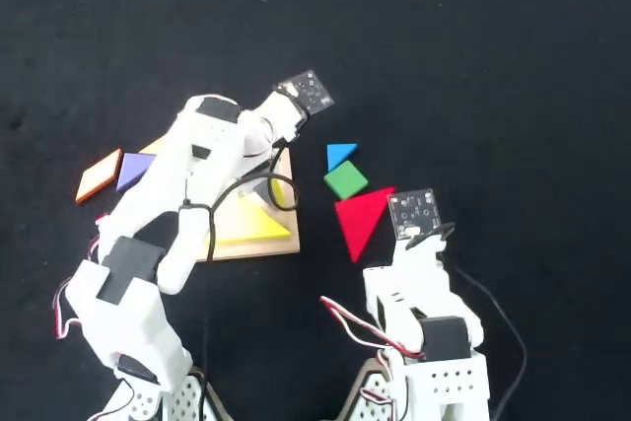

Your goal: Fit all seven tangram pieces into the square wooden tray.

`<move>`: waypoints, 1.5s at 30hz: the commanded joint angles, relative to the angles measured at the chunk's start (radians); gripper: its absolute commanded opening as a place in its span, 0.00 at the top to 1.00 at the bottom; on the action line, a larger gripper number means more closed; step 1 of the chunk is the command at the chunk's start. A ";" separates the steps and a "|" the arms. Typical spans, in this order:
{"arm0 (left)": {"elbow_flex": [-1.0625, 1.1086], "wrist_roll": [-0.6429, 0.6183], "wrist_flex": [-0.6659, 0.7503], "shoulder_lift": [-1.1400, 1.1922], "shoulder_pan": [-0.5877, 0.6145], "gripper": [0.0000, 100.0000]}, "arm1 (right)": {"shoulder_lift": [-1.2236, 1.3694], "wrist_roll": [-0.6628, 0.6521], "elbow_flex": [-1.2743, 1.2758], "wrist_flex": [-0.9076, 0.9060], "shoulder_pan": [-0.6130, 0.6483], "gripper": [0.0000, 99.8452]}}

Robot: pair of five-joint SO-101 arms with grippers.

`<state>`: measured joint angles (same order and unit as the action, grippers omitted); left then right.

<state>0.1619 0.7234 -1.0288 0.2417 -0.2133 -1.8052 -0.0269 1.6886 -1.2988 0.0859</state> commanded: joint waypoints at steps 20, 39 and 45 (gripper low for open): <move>0.058 -0.018 0.012 -0.041 0.010 0.63 | -0.085 0.002 -0.002 -0.006 -0.017 0.99; 0.096 -0.138 0.193 -0.017 0.220 0.63 | -0.085 0.002 -0.002 -0.006 -0.017 0.99; 0.199 -0.137 0.195 -0.031 0.222 0.63 | -0.085 0.002 -0.002 -0.006 -0.017 0.99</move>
<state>0.3276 0.5930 -0.8431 0.2325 0.0046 -1.8052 -0.0269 1.6886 -1.2988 0.0859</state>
